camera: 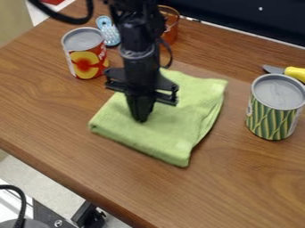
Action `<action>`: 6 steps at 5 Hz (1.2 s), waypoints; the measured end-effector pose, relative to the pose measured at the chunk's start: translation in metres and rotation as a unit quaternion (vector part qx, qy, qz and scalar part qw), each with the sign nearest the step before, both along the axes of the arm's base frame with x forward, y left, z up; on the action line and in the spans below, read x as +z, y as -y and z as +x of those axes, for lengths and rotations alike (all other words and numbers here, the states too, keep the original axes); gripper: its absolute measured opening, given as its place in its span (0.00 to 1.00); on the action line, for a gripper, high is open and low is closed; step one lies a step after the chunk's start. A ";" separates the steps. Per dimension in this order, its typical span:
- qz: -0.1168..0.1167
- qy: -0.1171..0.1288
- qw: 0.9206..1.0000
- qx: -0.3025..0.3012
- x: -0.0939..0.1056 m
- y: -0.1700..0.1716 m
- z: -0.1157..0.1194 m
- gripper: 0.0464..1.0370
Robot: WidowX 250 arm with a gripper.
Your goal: Moved the green cloth on the upper part of the table
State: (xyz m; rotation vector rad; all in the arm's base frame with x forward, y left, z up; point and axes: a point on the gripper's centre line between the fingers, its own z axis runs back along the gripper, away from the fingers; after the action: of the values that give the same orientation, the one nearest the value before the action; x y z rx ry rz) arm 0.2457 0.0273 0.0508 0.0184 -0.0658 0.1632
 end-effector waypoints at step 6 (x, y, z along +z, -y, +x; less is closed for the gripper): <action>0.003 0.010 1.000 -0.014 0.001 -0.012 -0.044 0.01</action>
State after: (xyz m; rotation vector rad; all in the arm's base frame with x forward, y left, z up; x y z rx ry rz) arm 0.2019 0.0391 0.0519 0.0211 -0.0857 0.1356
